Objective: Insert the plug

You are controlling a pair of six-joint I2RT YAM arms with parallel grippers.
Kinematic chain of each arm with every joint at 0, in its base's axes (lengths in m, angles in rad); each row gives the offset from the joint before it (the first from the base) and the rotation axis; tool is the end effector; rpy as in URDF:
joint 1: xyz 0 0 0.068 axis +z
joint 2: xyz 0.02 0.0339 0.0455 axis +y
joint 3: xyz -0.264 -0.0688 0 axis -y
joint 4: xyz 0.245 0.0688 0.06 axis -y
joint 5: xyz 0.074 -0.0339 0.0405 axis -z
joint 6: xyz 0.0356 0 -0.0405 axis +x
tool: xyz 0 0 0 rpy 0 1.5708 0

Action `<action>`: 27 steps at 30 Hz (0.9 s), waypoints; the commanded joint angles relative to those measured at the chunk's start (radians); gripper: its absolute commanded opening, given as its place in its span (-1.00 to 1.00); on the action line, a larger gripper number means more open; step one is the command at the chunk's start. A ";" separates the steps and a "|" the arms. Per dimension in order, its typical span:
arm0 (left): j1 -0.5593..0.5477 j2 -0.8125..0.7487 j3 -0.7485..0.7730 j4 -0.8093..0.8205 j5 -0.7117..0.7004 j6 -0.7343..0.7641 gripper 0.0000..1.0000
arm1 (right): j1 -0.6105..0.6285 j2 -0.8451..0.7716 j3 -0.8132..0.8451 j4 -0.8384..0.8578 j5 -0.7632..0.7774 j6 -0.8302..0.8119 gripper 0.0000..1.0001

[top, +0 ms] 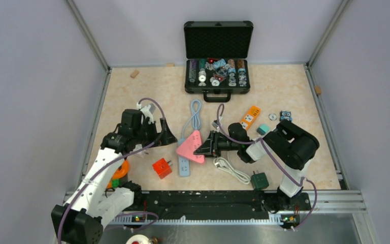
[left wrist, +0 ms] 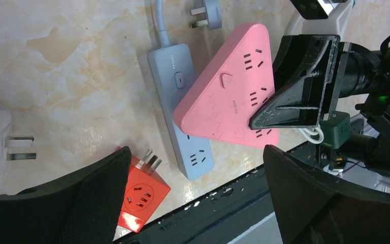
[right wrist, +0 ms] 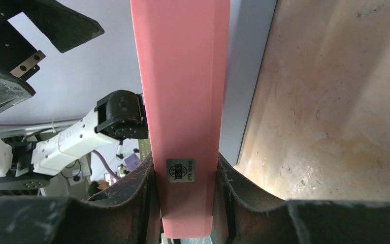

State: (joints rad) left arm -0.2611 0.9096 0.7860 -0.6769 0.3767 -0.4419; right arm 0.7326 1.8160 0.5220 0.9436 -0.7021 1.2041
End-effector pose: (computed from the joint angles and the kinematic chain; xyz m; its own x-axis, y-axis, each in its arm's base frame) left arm 0.1734 -0.0599 0.2743 -0.8353 -0.1884 -0.5165 0.1442 0.8315 -0.5364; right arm 0.2105 0.2203 0.1156 -0.9891 0.0688 -0.1298 -0.1065 0.2724 0.9563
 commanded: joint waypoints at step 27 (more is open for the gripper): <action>-0.130 0.347 -0.108 0.214 -0.061 -0.127 -0.03 | -0.007 0.033 0.002 -0.182 0.004 -0.113 -1.00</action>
State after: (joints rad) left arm -0.3702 1.2064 0.6838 -0.5282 0.3706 -0.5587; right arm 0.7292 1.8149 0.5461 0.8829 -0.7197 1.1358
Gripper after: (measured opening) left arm 0.523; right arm 0.324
